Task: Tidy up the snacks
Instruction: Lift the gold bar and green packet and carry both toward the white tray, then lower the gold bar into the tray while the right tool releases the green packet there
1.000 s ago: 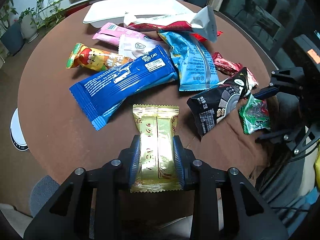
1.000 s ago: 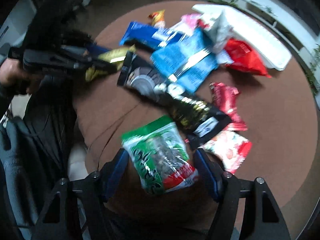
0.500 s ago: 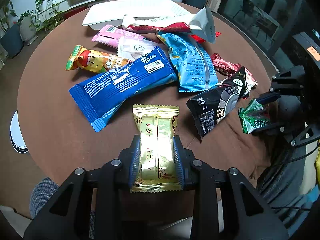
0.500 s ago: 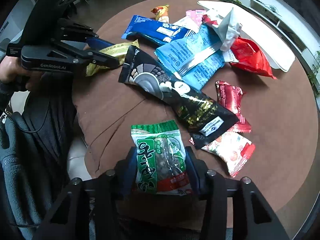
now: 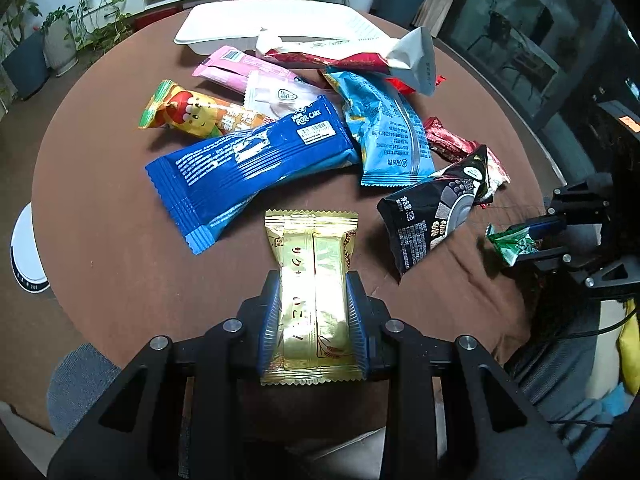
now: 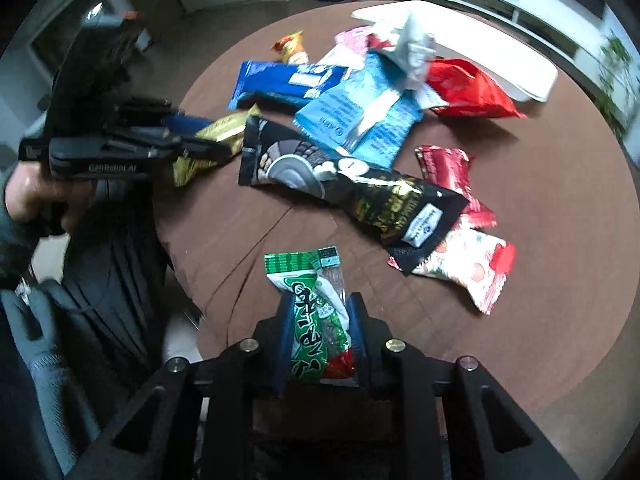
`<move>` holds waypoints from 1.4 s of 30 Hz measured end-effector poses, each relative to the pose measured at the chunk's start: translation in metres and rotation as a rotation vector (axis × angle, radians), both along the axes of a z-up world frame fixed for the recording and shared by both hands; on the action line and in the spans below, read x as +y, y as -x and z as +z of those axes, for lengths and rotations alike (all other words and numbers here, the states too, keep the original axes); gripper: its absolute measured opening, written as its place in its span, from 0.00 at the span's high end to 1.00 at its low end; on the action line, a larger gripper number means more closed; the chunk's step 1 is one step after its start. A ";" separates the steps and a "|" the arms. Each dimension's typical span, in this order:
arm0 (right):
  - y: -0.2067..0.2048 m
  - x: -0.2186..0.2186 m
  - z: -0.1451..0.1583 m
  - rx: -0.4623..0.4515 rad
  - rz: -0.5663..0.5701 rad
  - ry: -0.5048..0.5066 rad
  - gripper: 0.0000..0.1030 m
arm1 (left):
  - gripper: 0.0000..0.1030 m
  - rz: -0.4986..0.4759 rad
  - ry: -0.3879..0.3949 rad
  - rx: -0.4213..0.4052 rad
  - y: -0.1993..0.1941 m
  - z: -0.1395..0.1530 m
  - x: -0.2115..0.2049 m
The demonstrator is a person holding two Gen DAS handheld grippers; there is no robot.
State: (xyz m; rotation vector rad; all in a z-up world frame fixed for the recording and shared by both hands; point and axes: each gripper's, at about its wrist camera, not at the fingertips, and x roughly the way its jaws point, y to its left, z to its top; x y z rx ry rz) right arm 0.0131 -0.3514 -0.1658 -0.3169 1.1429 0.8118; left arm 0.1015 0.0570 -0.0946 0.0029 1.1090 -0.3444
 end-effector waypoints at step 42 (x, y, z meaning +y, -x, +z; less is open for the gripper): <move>-0.282 -0.049 0.078 0.093 -0.628 -0.427 0.73 | 0.72 0.007 0.041 -0.170 -0.285 0.132 0.064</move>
